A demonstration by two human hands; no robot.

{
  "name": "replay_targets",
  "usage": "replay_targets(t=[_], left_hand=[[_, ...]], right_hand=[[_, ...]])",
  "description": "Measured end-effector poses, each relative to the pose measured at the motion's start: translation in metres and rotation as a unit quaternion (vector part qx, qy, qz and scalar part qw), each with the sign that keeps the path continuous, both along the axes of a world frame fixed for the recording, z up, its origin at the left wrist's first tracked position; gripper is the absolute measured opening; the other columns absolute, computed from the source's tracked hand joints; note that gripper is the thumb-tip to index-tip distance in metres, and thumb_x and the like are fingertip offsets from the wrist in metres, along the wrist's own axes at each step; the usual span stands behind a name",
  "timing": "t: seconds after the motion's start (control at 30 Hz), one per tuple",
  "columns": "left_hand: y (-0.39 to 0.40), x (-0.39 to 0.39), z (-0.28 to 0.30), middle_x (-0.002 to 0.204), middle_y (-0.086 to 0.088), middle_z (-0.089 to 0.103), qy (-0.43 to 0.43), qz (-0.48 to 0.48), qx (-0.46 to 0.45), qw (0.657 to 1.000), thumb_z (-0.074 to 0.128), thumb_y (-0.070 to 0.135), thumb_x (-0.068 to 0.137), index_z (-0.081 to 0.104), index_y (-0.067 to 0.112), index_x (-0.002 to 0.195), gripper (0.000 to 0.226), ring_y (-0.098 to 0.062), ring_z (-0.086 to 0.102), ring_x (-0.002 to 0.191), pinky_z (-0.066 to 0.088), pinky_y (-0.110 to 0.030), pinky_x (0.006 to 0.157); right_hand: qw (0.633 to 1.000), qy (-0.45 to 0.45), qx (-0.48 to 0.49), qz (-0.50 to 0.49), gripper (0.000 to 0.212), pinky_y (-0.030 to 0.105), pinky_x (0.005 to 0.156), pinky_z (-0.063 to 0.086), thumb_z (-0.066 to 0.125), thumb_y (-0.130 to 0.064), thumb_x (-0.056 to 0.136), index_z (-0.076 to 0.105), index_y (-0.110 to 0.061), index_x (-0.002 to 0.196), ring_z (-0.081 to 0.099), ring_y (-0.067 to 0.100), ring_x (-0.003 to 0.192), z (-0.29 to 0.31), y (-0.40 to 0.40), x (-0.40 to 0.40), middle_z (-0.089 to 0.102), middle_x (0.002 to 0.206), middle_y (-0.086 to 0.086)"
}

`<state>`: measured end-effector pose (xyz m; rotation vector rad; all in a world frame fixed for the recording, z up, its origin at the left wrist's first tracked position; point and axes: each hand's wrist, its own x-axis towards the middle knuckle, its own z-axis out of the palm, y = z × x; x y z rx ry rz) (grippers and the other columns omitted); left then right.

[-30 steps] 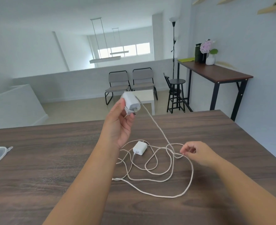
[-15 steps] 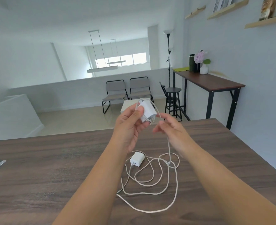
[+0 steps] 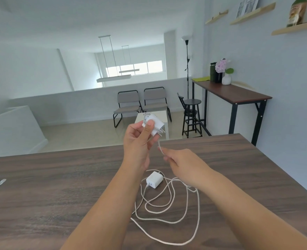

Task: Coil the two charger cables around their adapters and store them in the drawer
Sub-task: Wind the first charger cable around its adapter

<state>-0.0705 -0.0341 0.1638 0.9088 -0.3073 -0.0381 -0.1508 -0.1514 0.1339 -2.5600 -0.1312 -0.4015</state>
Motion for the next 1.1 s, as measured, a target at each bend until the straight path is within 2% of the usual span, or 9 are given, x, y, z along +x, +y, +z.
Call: replay_targets(t=[0.13, 0.23, 0.37, 0.5, 0.6, 0.7, 0.83, 0.97, 1.1], left_hand=[[-0.001, -0.002, -0.005, 0.093, -0.008, 0.049, -0.031, 0.03, 0.047, 0.998, 0.074, 0.009, 0.08, 0.057, 0.007, 0.1, 0.026, -0.013, 0.062, 0.074, 0.056, -0.022, 0.06], [0.006, -0.001, -0.006, 0.096, -0.011, 0.055, -0.085, 0.069, 0.114, 0.987, 0.077, 0.007, 0.078, 0.06, 0.012, 0.094, 0.024, -0.02, 0.063, 0.078, 0.056, -0.023, 0.061], [0.011, -0.002, -0.011, 0.09, -0.014, 0.056, -0.138, 0.078, 0.167, 0.973, 0.081, 0.009, 0.073, 0.062, 0.014, 0.087, 0.024, -0.028, 0.058, 0.078, 0.054, -0.024, 0.057], [0.018, -0.007, -0.018, 0.08, -0.004, 0.068, -0.194, 0.051, 0.224, 0.954, 0.084, 0.023, 0.064, 0.067, 0.02, 0.085, 0.028, -0.016, 0.061, 0.072, 0.056, -0.034, 0.06], [0.023, -0.01, -0.02, 0.071, 0.008, 0.071, -0.213, 0.006, 0.231, 0.949, 0.08, 0.018, 0.066, 0.065, 0.017, 0.086, 0.025, -0.008, 0.063, 0.065, 0.054, -0.028, 0.061], [0.025, -0.014, -0.019, 0.073, 0.006, 0.073, -0.225, -0.047, 0.227, 0.947, 0.078, 0.011, 0.068, 0.063, 0.012, 0.087, 0.024, -0.007, 0.065, 0.065, 0.054, -0.024, 0.063], [0.027, -0.015, -0.02, 0.086, -0.001, 0.072, -0.22, -0.128, 0.214, 0.943, 0.082, 0.009, 0.07, 0.069, 0.023, 0.086, 0.025, -0.012, 0.067, 0.074, 0.056, -0.027, 0.068], [0.031, -0.013, -0.021, 0.095, -0.008, 0.066, -0.207, -0.155, 0.2, 0.945, 0.072, -0.002, 0.073, 0.071, 0.024, 0.091, 0.032, -0.016, 0.067, 0.078, 0.056, -0.028, 0.072], [0.033, -0.012, -0.02, 0.097, -0.008, 0.066, -0.21, -0.14, 0.211, 0.944, 0.071, 0.001, 0.076, 0.068, 0.023, 0.094, 0.029, -0.016, 0.068, 0.079, 0.056, -0.028, 0.071]], right_hand=[[0.999, -0.028, -0.026, 0.005, 0.034, 0.024, 0.059, 0.042, 0.039, -0.022, 0.101, 0.055, -0.028, 0.13, 0.048, 0.002, 0.059, 0.005, 0.003, -0.007, 0.049, 0.063, -0.017], [0.996, -0.071, -0.046, 0.006, 0.024, 0.035, 0.068, 0.048, 0.042, -0.029, 0.1, 0.064, -0.022, 0.106, 0.057, 0.016, 0.069, 0.015, -0.004, -0.014, 0.063, 0.07, -0.004], [0.996, -0.083, -0.012, 0.013, 0.019, 0.015, 0.054, 0.036, 0.052, -0.034, 0.096, 0.067, -0.024, 0.091, 0.049, 0.003, 0.056, 0.03, -0.015, -0.02, 0.055, 0.059, -0.01], [0.993, -0.088, 0.077, 0.014, 0.011, 0.014, 0.055, 0.037, 0.065, -0.035, 0.088, 0.07, -0.029, 0.08, 0.047, 0.002, 0.054, 0.042, -0.029, -0.023, 0.06, 0.06, -0.005], [0.985, -0.094, 0.14, 0.029, 0.007, 0.012, 0.057, 0.039, 0.07, -0.028, 0.085, 0.072, -0.028, 0.078, 0.047, 0.001, 0.056, 0.046, -0.037, -0.022, 0.063, 0.064, -0.006], [0.98, -0.103, 0.159, 0.063, 0.007, 0.01, 0.057, 0.036, 0.071, -0.023, 0.085, 0.073, -0.026, 0.079, 0.045, 0.002, 0.055, 0.044, -0.035, -0.018, 0.059, 0.06, -0.013], [0.966, -0.118, 0.206, 0.106, 0.005, 0.011, 0.066, 0.042, 0.069, -0.019, 0.087, 0.072, -0.018, 0.083, 0.057, 0.001, 0.067, 0.04, -0.032, -0.014, 0.066, 0.072, -0.014], [0.96, -0.133, 0.218, 0.114, 0.01, 0.015, 0.064, 0.043, 0.063, -0.022, 0.09, 0.068, -0.016, 0.084, 0.052, 0.004, 0.063, 0.033, -0.029, -0.012, 0.06, 0.068, -0.012], [0.963, -0.149, 0.194, 0.115, 0.018, 0.021, 0.061, 0.043, 0.054, -0.03, 0.094, 0.06, -0.018, 0.082, 0.053, 0.009, 0.059, 0.029, -0.027, -0.014, 0.058, 0.062, -0.005]])
